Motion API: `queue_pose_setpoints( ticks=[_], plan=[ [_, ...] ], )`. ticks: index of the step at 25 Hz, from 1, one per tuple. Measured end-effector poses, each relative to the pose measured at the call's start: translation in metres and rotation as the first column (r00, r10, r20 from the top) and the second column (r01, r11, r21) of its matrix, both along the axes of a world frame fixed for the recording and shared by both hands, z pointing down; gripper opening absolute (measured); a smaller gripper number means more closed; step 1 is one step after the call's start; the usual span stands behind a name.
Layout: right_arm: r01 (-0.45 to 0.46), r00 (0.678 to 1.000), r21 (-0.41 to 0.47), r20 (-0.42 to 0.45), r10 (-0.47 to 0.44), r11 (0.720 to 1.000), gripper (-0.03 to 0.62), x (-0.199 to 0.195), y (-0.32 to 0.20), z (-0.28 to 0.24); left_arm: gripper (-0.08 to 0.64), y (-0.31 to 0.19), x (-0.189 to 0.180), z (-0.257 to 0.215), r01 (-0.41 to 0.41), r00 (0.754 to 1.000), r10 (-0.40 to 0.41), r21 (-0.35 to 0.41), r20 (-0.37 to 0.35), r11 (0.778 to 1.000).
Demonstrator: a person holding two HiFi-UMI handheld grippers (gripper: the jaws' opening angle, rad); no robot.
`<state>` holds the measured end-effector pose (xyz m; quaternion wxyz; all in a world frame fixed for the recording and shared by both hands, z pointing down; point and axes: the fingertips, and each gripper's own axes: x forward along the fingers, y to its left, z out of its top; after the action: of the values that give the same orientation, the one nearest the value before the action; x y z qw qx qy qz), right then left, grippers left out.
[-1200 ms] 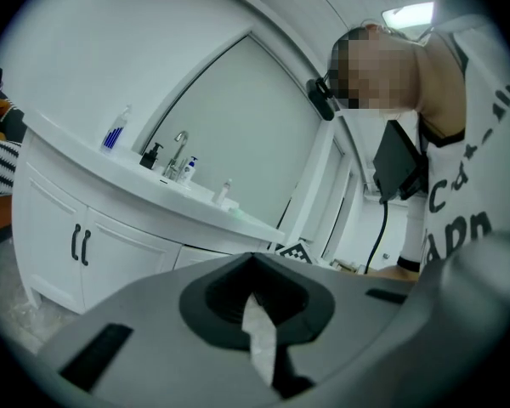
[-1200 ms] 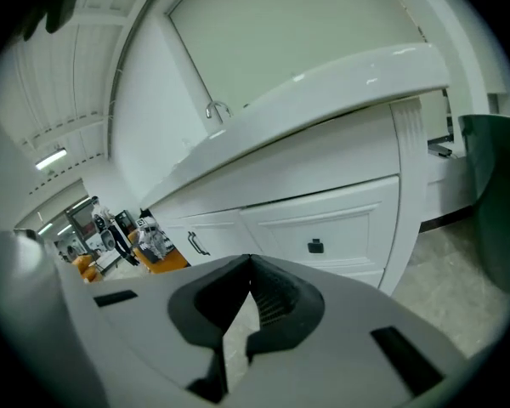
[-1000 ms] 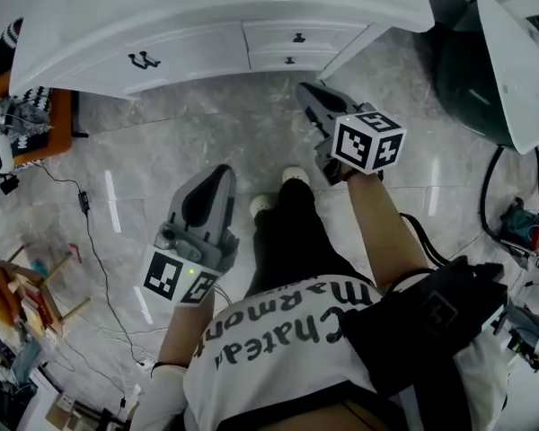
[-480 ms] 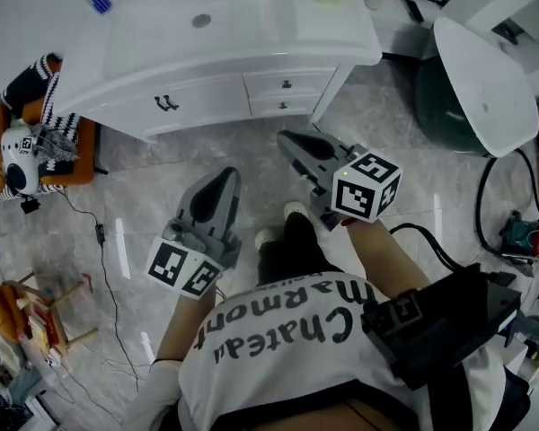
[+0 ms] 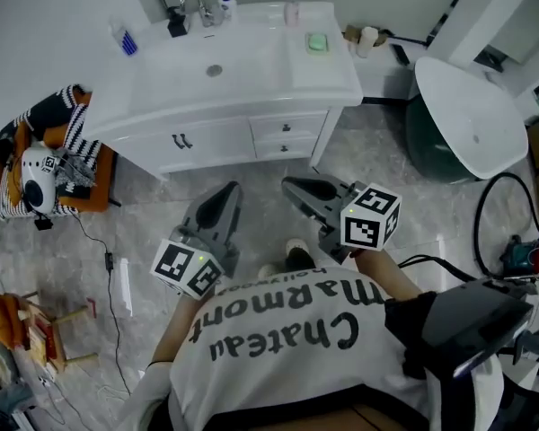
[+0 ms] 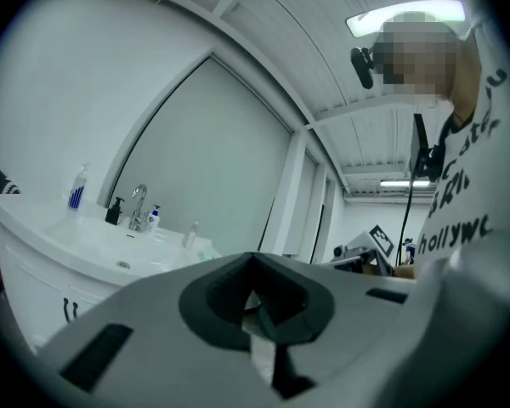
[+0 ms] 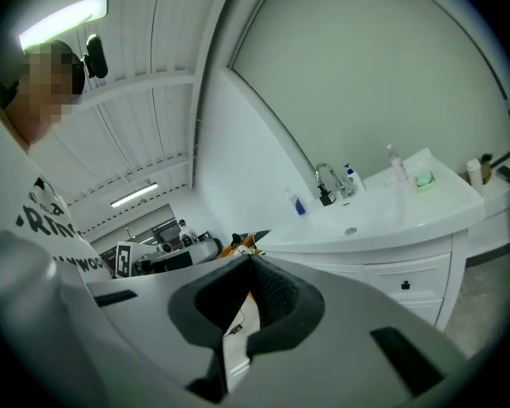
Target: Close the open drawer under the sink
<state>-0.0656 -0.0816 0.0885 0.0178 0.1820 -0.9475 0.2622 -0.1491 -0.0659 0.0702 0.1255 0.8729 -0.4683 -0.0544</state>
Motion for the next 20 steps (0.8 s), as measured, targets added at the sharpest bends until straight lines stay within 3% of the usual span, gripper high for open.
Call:
queue_pose_setpoints(
  ticks=[5, 13, 20],
  plan=[
    [-0.011, 1.000, 0.007, 0.004, 0.011, 1.000, 0.012, 0.016, 0.004, -0.006, 0.008, -0.001, 0.008, -0.001, -0.002, 1.000, 0.002, -0.009, 0.007, 1.000],
    [-0.063, 0.994, 0.090, -0.084, 0.071, 0.994, 0.012, 0.052, -0.036, -0.013, 0.008, -0.023, 0.014, -0.020, 0.022, 0.999, -0.023, 0.030, 0.032, 0.999],
    [-0.037, 0.991, 0.133, -0.122, 0.053, 0.990, 0.011, 0.045, -0.041, -0.008, 0.008, -0.024, 0.005, -0.022, 0.050, 0.998, -0.052, 0.054, 0.047, 0.997]
  ],
)
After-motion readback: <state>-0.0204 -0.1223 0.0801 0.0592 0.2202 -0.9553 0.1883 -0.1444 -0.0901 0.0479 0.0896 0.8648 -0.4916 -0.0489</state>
